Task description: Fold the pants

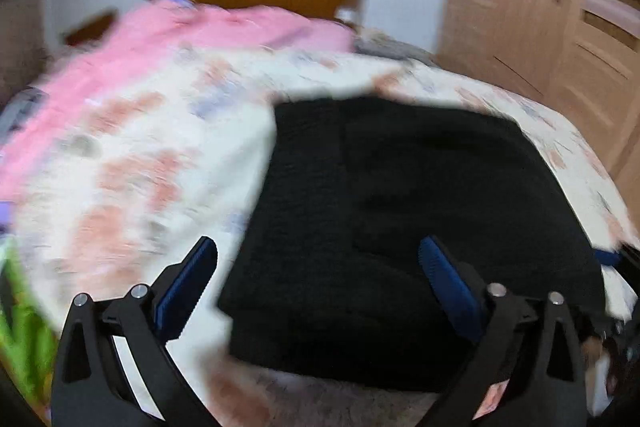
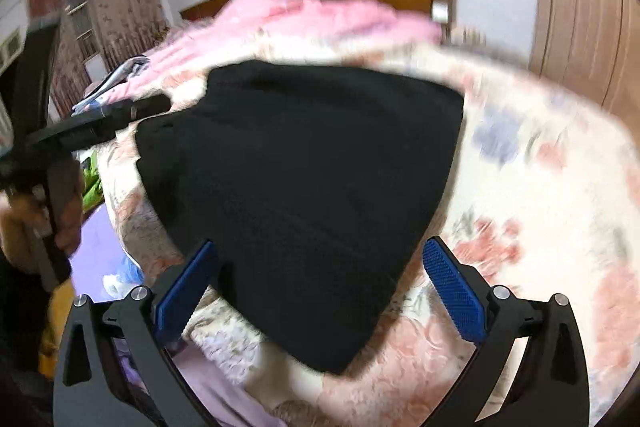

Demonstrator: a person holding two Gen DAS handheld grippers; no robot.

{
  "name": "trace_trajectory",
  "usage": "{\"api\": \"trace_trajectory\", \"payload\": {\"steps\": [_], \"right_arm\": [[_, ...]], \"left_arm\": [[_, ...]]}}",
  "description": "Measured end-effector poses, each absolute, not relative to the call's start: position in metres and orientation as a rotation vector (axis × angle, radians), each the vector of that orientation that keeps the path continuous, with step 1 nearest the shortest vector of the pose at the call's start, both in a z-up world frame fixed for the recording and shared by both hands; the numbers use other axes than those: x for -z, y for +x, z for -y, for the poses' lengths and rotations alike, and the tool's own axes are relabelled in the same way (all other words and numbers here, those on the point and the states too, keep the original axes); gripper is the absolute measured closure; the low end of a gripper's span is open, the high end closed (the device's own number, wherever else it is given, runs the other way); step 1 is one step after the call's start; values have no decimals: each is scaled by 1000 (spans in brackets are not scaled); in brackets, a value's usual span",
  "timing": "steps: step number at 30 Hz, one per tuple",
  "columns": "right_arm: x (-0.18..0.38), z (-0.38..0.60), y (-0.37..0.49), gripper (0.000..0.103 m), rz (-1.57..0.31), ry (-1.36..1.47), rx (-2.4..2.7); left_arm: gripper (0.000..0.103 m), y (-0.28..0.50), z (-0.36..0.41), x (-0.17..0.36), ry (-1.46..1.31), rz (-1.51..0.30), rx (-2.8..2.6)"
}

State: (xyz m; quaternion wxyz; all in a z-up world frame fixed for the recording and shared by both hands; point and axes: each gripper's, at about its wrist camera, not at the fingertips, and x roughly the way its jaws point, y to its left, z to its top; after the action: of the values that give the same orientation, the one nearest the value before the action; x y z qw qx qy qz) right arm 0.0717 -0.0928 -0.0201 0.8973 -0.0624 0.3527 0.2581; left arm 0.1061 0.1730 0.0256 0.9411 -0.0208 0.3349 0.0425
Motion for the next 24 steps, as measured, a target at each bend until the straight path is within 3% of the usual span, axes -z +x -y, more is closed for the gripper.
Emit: {"api": "trace_trajectory", "payload": {"steps": [3, 7, 10, 15, 20, 24], "right_arm": [[40, 86, 69, 4, -782, -183, -475], [64, 90, 67, 5, -871, -193, -410], [38, 102, 54, 5, -784, -166, -415], [-28, 123, 93, 4, -613, 43, -517], [-14, 124, 228, 4, -926, 492, -770], [5, 100, 270, 4, -1024, 494, -742]], "left_arm": [[2, 86, -151, -48, -32, -595, 29], [1, 103, -125, -9, 117, -720, 5], [1, 92, -130, -7, 96, -687, 8], [2, 68, -128, -63, 70, -557, 82], [2, 134, -119, -72, -53, -695, 177], [2, 163, -125, -34, -38, -795, 57]]}}
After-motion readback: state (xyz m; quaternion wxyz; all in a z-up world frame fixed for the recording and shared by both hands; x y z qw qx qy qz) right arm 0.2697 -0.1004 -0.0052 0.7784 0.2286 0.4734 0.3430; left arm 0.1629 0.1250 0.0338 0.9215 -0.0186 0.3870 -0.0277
